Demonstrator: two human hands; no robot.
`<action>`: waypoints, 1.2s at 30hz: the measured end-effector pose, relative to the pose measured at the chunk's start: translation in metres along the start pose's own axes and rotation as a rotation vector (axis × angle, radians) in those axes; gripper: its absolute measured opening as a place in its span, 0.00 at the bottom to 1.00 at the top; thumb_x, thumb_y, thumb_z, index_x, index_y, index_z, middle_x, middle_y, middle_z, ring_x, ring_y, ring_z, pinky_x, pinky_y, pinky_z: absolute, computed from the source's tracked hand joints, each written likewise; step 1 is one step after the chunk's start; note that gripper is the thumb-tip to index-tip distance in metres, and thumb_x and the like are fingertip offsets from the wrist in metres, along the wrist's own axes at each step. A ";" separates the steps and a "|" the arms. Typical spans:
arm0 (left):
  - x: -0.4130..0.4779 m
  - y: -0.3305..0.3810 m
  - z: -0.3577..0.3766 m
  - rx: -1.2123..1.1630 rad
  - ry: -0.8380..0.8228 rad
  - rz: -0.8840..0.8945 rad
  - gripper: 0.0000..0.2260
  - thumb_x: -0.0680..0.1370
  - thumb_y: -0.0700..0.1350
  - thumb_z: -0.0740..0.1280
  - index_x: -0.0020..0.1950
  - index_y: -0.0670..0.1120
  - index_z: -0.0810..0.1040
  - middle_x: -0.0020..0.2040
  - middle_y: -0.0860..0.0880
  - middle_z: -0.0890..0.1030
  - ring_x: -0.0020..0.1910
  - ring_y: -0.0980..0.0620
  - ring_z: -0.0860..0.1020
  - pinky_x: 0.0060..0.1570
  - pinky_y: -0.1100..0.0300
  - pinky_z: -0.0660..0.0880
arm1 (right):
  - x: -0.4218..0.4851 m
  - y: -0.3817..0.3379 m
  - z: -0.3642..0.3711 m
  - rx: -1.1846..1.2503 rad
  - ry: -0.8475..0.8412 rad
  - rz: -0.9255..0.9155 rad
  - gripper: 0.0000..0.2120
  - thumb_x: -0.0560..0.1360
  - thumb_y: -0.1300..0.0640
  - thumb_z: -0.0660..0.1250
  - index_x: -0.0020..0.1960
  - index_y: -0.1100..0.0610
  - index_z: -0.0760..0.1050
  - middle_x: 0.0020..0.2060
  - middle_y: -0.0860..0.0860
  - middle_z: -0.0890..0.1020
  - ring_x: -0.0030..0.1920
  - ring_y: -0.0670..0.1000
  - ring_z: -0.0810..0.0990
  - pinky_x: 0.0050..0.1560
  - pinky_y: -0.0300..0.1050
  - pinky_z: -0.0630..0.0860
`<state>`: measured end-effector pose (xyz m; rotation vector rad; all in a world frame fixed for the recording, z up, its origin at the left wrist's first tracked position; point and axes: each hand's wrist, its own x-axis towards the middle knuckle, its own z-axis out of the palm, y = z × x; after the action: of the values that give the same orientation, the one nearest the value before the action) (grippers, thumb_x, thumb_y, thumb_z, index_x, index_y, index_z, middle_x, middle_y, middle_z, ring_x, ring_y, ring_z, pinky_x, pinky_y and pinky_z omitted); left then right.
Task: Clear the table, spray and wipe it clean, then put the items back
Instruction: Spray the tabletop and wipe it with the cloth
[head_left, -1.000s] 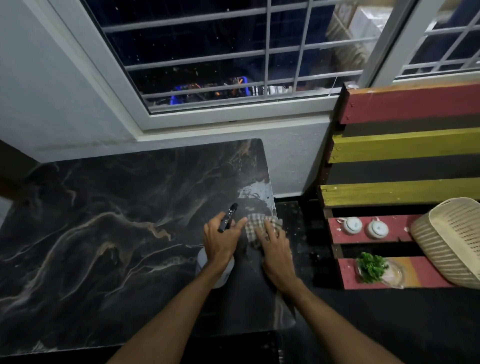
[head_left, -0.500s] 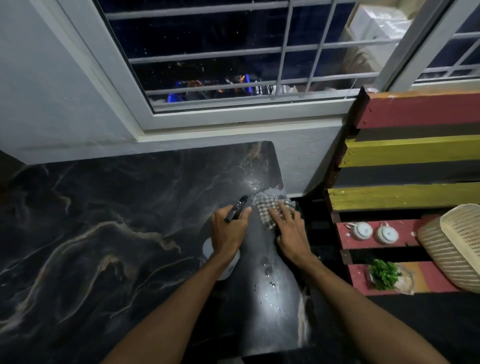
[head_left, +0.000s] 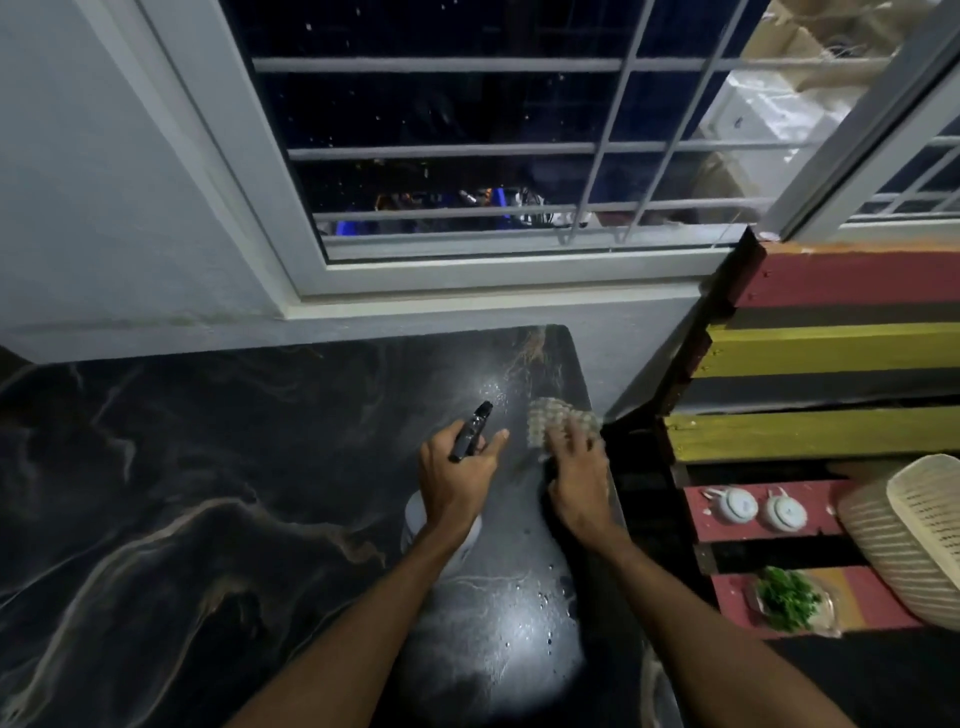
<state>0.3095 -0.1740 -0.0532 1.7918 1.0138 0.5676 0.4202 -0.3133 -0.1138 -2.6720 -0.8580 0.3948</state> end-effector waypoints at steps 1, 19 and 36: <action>0.002 0.001 0.000 0.004 0.000 0.002 0.20 0.72 0.49 0.79 0.29 0.44 0.72 0.25 0.50 0.75 0.26 0.49 0.73 0.31 0.56 0.71 | -0.012 -0.006 0.006 -0.013 -0.021 -0.086 0.40 0.68 0.64 0.62 0.79 0.49 0.58 0.80 0.55 0.54 0.73 0.62 0.56 0.69 0.60 0.63; 0.051 0.010 -0.003 -0.024 0.191 -0.033 0.16 0.72 0.52 0.78 0.31 0.48 0.75 0.28 0.53 0.79 0.33 0.52 0.80 0.38 0.53 0.78 | 0.147 -0.033 -0.006 0.056 0.039 -0.041 0.31 0.73 0.59 0.61 0.76 0.52 0.64 0.78 0.59 0.56 0.73 0.67 0.57 0.73 0.65 0.58; 0.045 -0.018 -0.076 0.037 0.393 -0.049 0.16 0.73 0.50 0.78 0.31 0.49 0.75 0.29 0.53 0.78 0.34 0.47 0.79 0.43 0.45 0.79 | 0.165 -0.138 0.046 -0.011 -0.182 -0.602 0.35 0.66 0.57 0.55 0.74 0.47 0.67 0.77 0.55 0.61 0.66 0.65 0.66 0.64 0.60 0.68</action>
<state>0.2707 -0.0940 -0.0401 1.7175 1.3364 0.8986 0.4623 -0.0987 -0.1324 -2.2519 -1.6470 0.4799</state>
